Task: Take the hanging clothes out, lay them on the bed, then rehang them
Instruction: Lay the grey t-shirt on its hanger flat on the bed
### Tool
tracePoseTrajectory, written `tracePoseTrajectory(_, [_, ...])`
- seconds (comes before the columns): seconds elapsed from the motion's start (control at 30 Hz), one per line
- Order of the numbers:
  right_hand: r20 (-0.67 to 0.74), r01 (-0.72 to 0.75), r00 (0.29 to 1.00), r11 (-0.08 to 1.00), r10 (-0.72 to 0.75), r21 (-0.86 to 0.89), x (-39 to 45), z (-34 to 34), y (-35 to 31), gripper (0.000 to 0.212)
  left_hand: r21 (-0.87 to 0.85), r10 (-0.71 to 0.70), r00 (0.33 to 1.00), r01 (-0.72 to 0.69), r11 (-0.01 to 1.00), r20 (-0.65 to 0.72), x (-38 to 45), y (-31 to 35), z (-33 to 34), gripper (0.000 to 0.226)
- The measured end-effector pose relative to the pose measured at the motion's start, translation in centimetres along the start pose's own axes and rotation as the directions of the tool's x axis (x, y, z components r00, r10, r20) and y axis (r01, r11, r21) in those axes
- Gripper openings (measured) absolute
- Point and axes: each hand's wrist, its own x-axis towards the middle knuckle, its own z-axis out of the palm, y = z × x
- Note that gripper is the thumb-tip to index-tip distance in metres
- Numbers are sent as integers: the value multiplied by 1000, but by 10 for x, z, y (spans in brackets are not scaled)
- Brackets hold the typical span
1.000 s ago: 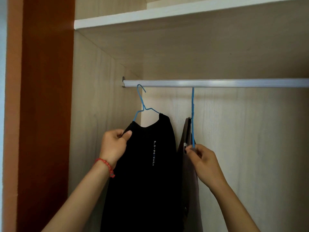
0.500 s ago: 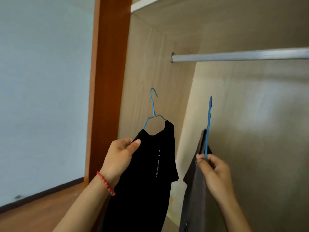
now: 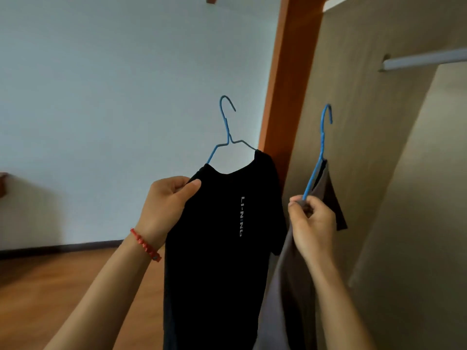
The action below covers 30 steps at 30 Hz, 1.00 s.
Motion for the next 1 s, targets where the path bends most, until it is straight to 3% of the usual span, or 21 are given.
tracePoseTrajectory(0.13, [162,-4,987,997,-9,80,-25,50,-27,8,80,7,989,5,997,-145,-25,0,-66,29])
tracePoseTrajectory(0.23, [224,0,974,994,-25,109,-47,87,-42,5,113,18,965,12,993,-263,-47,-1,-117,33])
tracePoseTrajectory(0.43, [355,0,932,984,-65,181,-95,147,-69,2,142,3,903,65,988,-431,-114,-6,-199,20])
tracePoseTrajectory(0.57, [461,34,880,983,-116,181,-122,181,-75,5,251,32,807,145,957,-589,-154,-17,-229,23])
tracePoseTrajectory(0.73, [557,24,821,983,-124,183,-134,208,-70,14,353,50,720,277,893,-692,-187,-39,-241,32])
tracePoseTrajectory(1.0, [690,81,683,964,-238,252,-112,215,-40,21,372,27,543,538,757,-839,-225,-92,-251,21])
